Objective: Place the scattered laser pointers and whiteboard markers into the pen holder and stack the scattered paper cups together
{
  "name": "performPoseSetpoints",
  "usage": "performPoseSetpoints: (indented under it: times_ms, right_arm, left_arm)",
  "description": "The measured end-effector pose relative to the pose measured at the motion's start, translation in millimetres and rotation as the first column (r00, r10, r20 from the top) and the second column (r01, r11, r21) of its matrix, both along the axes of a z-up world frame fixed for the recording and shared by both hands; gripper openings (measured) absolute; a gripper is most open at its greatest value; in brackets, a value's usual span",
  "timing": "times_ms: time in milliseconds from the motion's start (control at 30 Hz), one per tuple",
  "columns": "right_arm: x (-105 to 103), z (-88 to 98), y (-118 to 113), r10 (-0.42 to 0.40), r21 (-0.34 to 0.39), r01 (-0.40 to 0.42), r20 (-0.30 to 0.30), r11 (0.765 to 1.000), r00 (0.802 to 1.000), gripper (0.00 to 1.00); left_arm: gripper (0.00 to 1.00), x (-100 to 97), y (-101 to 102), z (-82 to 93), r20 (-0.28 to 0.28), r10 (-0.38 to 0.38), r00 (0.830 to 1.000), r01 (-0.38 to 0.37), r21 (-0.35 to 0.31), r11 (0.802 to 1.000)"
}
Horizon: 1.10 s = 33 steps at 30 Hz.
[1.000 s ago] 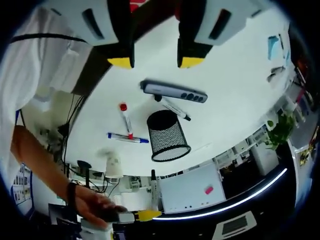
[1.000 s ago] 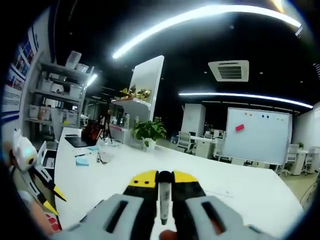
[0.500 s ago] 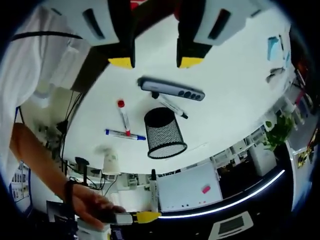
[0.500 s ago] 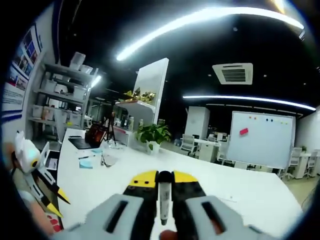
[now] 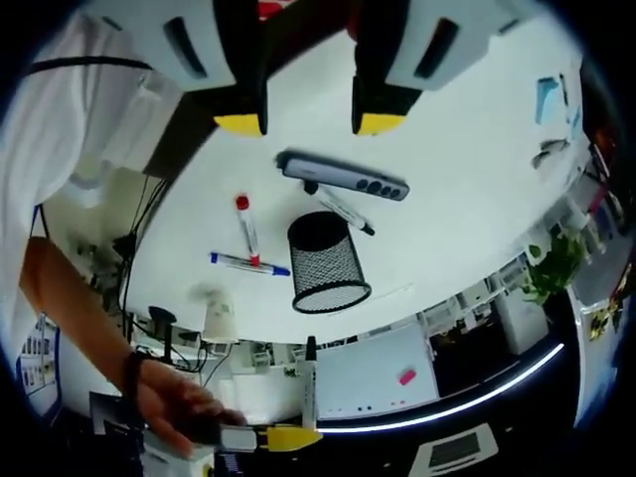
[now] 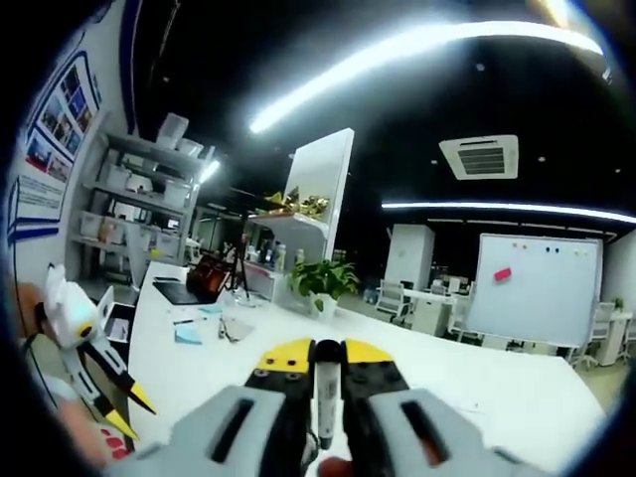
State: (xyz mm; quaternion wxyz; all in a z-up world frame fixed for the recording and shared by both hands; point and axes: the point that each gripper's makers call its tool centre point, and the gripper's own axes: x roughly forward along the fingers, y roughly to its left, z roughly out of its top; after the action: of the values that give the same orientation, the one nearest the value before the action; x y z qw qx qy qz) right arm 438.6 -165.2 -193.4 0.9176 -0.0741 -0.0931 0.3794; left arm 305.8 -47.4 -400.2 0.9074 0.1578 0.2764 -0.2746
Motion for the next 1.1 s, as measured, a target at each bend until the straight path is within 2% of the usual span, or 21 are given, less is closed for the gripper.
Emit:
performPoseSetpoints:
  times_ms: [67,167,633,1100]
  right_arm:
    - [-0.6,-0.1,0.7,0.006,0.007,-0.006,-0.005,1.0,1.0,0.09]
    - [-0.6,-0.5,1.2,0.005,0.009,-0.005,-0.007,1.0,1.0,0.09]
    - [-9.0,0.0,14.5,0.052,0.014,-0.052,0.005,0.999,0.999,0.09]
    - [-12.0,-11.6,22.5,0.08,0.012,-0.079,-0.034,0.997,0.996,0.09]
  left_arm:
    - [0.35,-0.2,-0.1,-0.9,0.0,-0.002,1.0,0.002,0.001,1.0]
    - [0.36,0.5,-1.4,1.1,0.001,0.014,1.0,-0.014,-0.031,0.999]
    - [0.37,-0.2,-0.3,0.8,0.001,0.022,1.0,-0.022,-0.037,0.999]
    - [0.38,2.8,1.1,2.7,0.004,0.039,0.999,-0.039,-0.051,0.998]
